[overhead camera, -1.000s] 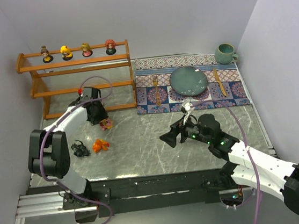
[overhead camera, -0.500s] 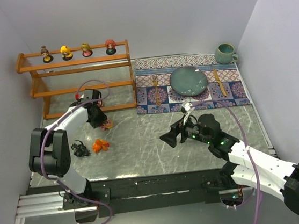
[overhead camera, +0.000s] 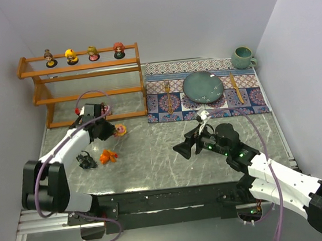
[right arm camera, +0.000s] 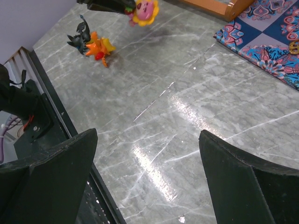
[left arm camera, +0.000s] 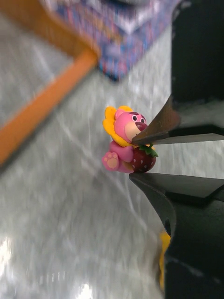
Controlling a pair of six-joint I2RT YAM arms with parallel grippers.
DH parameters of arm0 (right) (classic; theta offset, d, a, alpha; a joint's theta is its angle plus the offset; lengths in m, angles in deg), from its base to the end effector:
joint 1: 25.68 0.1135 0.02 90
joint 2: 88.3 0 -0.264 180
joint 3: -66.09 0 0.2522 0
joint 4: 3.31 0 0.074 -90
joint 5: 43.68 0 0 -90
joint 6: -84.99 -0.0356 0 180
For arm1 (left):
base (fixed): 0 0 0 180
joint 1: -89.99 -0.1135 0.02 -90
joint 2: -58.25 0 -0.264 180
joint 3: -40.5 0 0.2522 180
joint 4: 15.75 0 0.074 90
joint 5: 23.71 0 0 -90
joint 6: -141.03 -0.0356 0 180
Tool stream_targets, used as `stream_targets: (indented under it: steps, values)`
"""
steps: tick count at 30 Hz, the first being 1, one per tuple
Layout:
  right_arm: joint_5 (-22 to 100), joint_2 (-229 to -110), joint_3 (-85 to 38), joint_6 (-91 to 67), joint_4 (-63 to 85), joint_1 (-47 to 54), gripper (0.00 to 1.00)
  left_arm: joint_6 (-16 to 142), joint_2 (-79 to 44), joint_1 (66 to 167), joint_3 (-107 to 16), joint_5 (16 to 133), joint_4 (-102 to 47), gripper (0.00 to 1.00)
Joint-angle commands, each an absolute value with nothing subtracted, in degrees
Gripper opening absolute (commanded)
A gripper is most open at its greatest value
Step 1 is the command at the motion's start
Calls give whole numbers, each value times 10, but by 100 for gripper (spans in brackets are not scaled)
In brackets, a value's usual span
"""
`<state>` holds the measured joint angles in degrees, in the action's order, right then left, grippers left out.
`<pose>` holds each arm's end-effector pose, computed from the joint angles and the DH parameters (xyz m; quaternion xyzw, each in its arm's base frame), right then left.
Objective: Place and organize the plastic toys onto the shelf
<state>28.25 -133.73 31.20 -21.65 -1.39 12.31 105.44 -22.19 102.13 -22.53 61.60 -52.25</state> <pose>0.1414 0.1244 0.2322 -0.2393 0.7385 0.3926 0.4933 0.2756 -0.0563 0.2099 -0.3544 0.8815 -0.1373 0.2801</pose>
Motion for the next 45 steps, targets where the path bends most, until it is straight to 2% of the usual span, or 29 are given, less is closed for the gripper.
stream_targets:
  steps: [1,10,15,22,45]
  values:
    - [283,-1306,320,-207,-7,122,96,1155,-178,1025,-184,654,-384,4]
    - [282,-1260,326,-200,32,122,96,1280,-165,1055,-98,561,-128,5]
    - [274,-1250,327,-202,44,122,96,1312,-213,1069,-59,542,38,7]
    - [261,-1251,331,-203,51,122,96,1343,-302,1081,-43,524,183,8]
    - [235,-1264,334,-209,52,122,97,1396,-482,1134,-77,443,372,8]
